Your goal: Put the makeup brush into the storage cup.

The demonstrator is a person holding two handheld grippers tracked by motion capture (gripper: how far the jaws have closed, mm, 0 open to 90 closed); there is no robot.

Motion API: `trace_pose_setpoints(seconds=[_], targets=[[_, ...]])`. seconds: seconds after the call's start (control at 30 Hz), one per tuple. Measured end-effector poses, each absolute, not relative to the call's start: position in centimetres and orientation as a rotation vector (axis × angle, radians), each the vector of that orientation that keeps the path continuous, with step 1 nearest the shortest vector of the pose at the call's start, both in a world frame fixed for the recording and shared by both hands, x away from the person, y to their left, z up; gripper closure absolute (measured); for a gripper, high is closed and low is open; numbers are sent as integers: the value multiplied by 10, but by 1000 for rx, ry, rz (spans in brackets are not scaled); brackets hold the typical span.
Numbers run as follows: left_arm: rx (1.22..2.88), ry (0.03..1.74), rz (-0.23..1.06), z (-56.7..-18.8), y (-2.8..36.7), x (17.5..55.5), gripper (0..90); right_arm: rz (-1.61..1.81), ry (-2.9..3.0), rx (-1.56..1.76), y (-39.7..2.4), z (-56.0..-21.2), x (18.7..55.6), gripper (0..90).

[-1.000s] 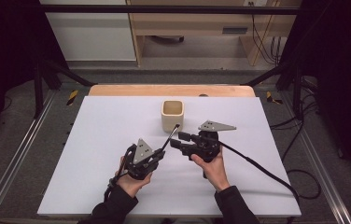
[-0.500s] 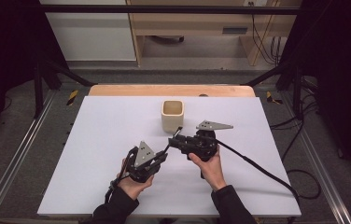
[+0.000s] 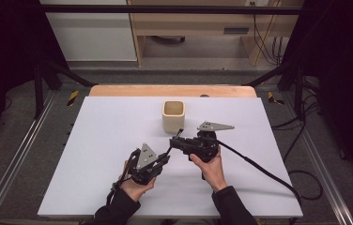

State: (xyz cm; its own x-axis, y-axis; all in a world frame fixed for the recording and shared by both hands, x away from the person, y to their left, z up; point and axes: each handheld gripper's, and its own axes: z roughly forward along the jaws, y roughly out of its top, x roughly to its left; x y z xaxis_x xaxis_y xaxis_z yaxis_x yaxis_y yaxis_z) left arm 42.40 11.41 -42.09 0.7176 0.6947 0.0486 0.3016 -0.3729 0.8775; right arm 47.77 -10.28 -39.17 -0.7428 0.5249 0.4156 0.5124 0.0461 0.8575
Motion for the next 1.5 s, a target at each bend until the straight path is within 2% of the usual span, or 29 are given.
trace_pose_setpoints(seconds=[0.3, 0.6, 0.97, 1.0, 1.03, 1.37, 1.5], targets=[[1981, 751, 509, -424, 111, 425, 832, 1880, 2306, 1092, -103, -390, 474, 833], [1981, 740, 511, -424, 112, 424, 827, 1875, 2316, 1062, -103, -388, 472, 840], [1956, 738, 502, -414, 129, 427, 575, 1802, 2205, 1010, -116, -373, 471, 839], [1954, 744, 499, -413, 132, 427, 575, 1802, 2205, 1010, -116, -373, 471, 839], [1946, 755, 500, -412, 141, 428, 526, 1790, 2195, 1006, -118, -370, 472, 839], [1881, 829, 509, -407, 185, 429, 284, 1749, 2144, 999, -130, -357, 478, 838], [1872, 851, 528, -410, 199, 428, 233, 1721, 2129, 997, -134, -351, 482, 838]])
